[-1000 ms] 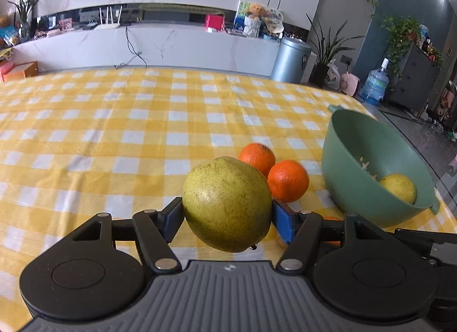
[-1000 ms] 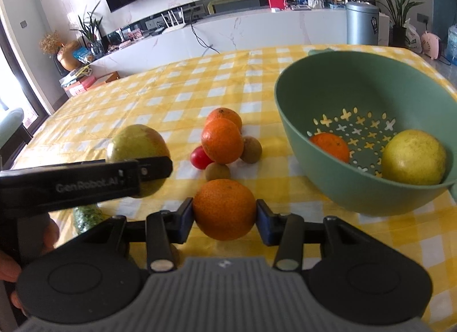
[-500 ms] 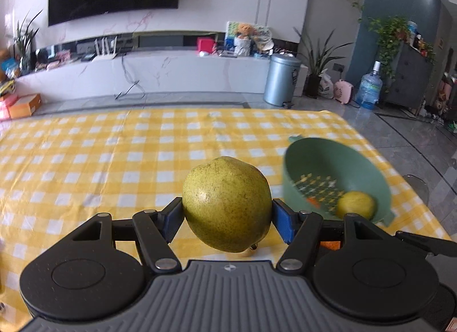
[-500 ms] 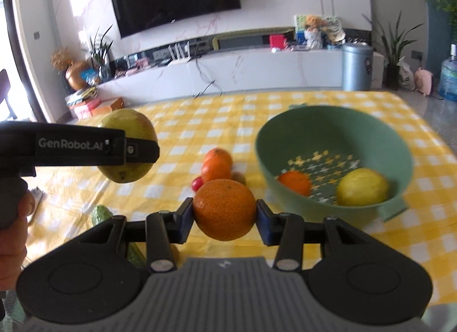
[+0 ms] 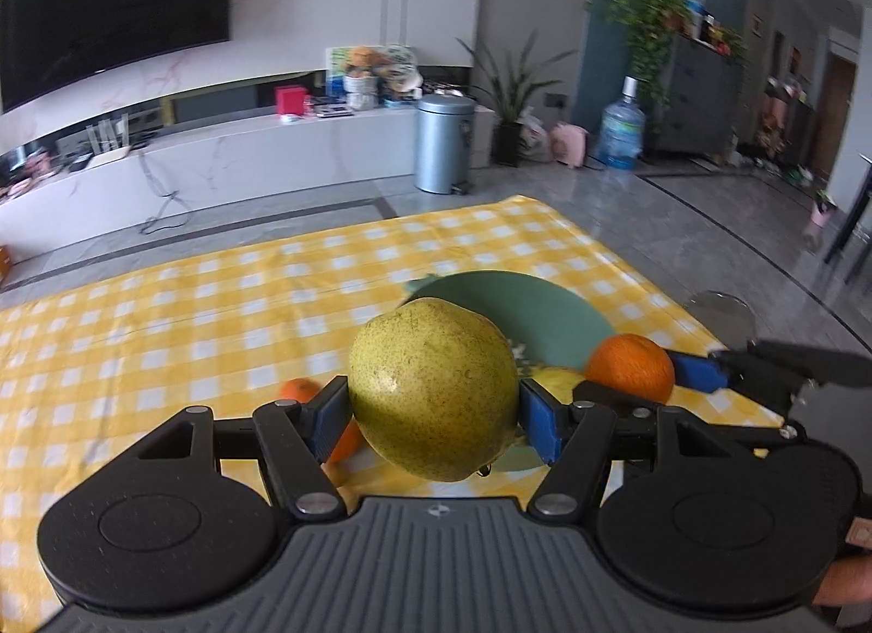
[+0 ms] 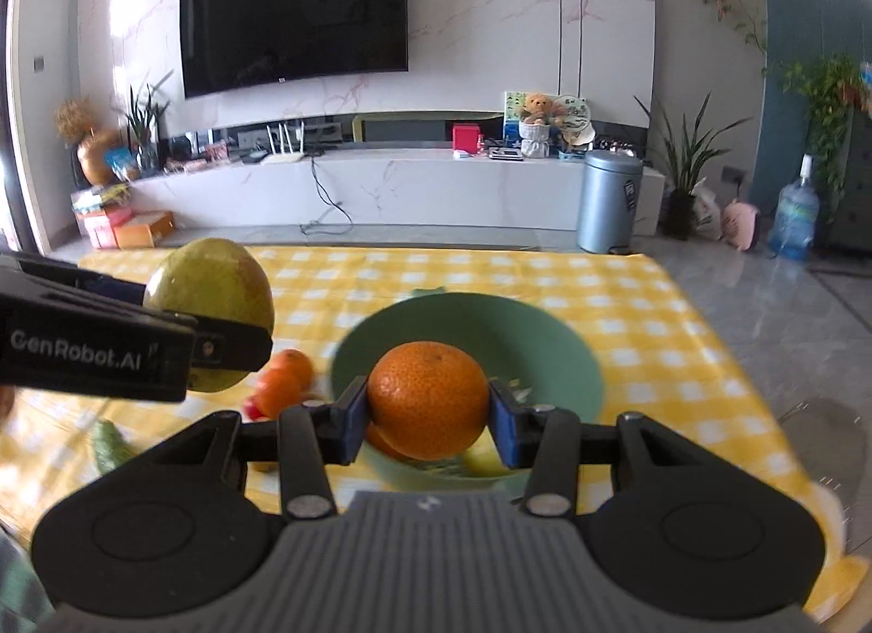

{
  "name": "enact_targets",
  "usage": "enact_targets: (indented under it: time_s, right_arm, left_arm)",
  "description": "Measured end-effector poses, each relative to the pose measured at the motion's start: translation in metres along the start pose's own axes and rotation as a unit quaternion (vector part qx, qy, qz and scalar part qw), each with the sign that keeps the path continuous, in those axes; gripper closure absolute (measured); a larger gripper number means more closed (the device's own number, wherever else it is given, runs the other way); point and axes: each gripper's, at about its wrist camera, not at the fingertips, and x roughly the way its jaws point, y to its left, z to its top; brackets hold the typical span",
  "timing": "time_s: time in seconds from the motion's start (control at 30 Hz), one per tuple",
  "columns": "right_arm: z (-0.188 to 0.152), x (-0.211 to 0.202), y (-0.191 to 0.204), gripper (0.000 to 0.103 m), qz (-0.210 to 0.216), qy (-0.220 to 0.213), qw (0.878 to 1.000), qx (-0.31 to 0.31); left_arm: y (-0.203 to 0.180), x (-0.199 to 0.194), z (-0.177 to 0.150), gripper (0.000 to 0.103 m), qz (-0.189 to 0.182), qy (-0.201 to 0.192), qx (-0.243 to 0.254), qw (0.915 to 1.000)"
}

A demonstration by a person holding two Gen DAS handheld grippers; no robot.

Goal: Organize fruits
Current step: 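Carry the pear and the tangerine over the green colander with both tools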

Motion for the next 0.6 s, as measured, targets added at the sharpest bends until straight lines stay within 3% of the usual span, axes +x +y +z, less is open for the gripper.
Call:
enact_targets:
  time_s: [0.13, 0.6]
  right_arm:
    - [0.005, 0.012, -0.015, 0.06, -0.007, 0.018, 1.0, -0.017]
    - [0.023, 0.081, -0.038, 0.06, -0.018, 0.07, 0.993, -0.097]
  left_arm:
    - [-0.008, 0.022, 0.008, 0.028, -0.021, 0.016, 0.002, 0.9996]
    - [-0.014, 0.088, 0.019, 0.028, -0.033, 0.063, 0.02, 0.9973]
